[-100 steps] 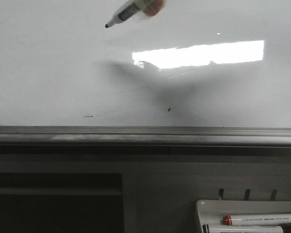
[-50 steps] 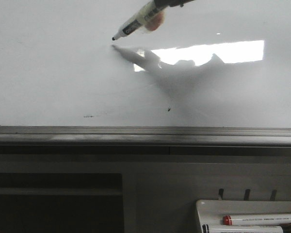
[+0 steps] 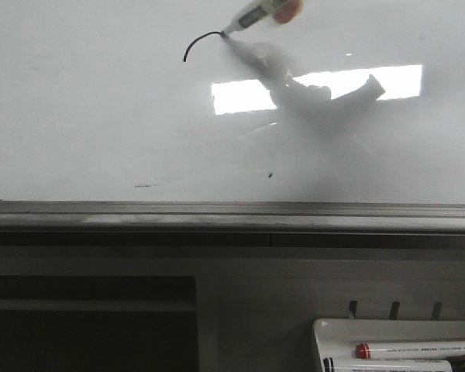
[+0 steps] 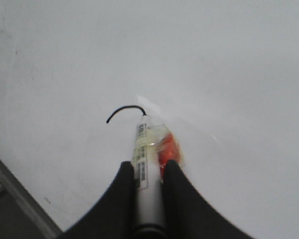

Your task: Write number 2 on whiteboard

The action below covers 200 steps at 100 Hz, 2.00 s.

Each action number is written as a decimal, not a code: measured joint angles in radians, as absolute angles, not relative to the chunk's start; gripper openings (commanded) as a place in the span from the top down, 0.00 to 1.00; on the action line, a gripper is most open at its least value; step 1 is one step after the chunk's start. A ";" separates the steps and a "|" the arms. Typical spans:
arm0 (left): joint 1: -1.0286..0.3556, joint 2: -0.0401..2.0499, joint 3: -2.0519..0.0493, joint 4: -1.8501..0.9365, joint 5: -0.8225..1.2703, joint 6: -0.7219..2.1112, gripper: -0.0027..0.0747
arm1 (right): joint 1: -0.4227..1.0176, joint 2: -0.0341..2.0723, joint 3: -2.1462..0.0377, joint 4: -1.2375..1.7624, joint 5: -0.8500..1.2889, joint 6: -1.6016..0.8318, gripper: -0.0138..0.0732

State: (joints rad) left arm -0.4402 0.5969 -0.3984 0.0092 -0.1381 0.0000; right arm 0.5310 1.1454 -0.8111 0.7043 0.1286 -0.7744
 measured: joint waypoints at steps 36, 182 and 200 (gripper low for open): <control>-0.440 0.597 -0.398 0.009 -0.143 0.000 0.99 | 0.577 1.162 -0.744 0.711 0.222 -0.768 0.90; -0.774 0.739 -0.398 0.533 -0.130 0.000 0.58 | 0.678 1.154 -0.951 0.592 0.614 -0.731 0.90; -0.787 0.847 -0.398 0.578 -0.128 0.000 0.58 | 0.738 1.225 -1.034 0.587 0.628 -0.731 0.90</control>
State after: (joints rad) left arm -0.7872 0.8470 -0.3984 0.5783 -0.1280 0.0000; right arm 0.7383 1.2253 -1.0343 0.5874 0.6275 -0.7306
